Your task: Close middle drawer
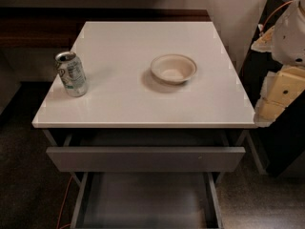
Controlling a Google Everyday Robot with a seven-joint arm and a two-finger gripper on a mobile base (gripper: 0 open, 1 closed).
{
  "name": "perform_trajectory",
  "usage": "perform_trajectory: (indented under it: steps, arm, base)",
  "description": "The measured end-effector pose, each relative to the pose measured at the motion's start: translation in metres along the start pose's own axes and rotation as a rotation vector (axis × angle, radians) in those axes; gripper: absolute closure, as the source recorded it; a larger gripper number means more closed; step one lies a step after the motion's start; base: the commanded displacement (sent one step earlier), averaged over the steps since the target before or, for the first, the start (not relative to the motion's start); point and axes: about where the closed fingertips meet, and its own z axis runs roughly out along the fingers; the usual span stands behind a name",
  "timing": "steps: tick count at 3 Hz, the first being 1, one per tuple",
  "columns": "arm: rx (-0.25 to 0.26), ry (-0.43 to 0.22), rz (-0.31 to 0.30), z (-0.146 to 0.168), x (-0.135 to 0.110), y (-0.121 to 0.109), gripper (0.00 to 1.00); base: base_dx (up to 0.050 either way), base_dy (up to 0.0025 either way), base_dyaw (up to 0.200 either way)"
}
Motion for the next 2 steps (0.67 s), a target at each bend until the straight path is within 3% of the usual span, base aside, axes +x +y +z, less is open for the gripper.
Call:
perform_trajectory:
  steps: [2]
  arm:
    - [0.0,0.0,0.0,0.0,0.0,0.0,0.0]
  base:
    - [-0.05,0.00004,0.0]
